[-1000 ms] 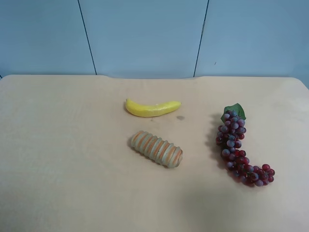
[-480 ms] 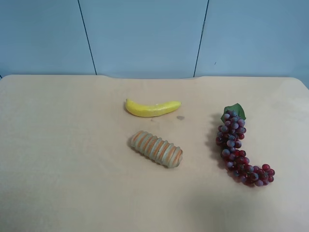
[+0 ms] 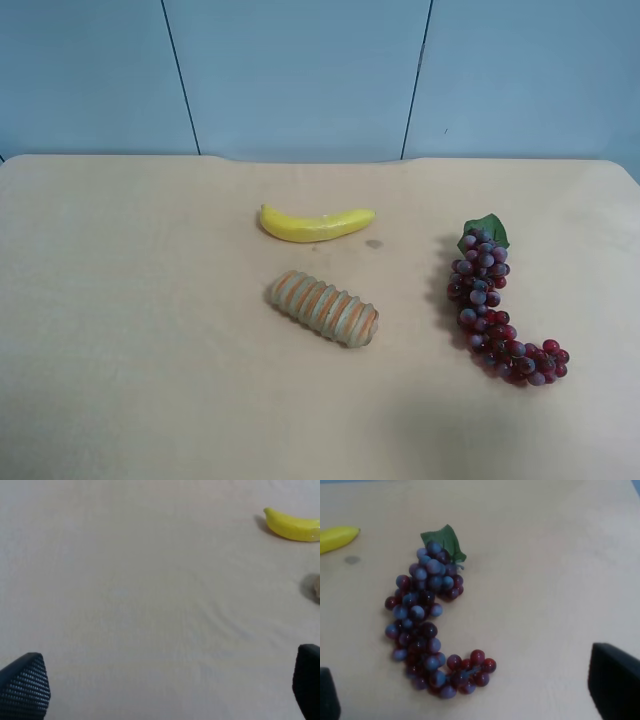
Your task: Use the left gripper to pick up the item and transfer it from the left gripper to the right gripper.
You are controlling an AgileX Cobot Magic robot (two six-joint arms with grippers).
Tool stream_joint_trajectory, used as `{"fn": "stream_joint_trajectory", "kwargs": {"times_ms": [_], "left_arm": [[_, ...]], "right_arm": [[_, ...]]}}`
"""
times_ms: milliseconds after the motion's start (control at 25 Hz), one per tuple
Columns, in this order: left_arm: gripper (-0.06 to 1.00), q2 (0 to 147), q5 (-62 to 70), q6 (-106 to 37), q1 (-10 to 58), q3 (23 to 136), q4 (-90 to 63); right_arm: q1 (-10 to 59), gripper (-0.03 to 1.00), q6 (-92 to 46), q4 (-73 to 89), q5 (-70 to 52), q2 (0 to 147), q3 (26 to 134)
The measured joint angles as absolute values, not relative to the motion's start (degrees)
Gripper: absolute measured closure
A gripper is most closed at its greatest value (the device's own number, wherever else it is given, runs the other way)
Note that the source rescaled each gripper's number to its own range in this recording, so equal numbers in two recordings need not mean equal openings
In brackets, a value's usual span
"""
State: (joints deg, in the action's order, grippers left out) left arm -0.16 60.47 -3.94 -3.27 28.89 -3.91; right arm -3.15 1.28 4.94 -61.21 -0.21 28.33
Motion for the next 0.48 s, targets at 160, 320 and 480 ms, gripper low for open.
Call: {"fn": "stream_joint_trajectory", "kwargs": {"times_ms": [160, 320, 480], "left_arm": [[-0.06, -0.2, 60.5, -3.9, -3.3, 28.9, -3.9], [-0.06, -0.2, 60.5, -3.9, -3.3, 28.9, -3.9], [-0.06, -0.2, 60.5, -3.9, -3.3, 28.9, -3.9]], "right_arm": [[-3.2, -0.03, 1.3, 4.9, -61.2, -0.2, 28.3], [-3.2, -0.03, 1.3, 4.9, -61.2, -0.2, 28.3], [-3.2, -0.03, 1.3, 4.9, -61.2, -0.2, 28.3]]}}
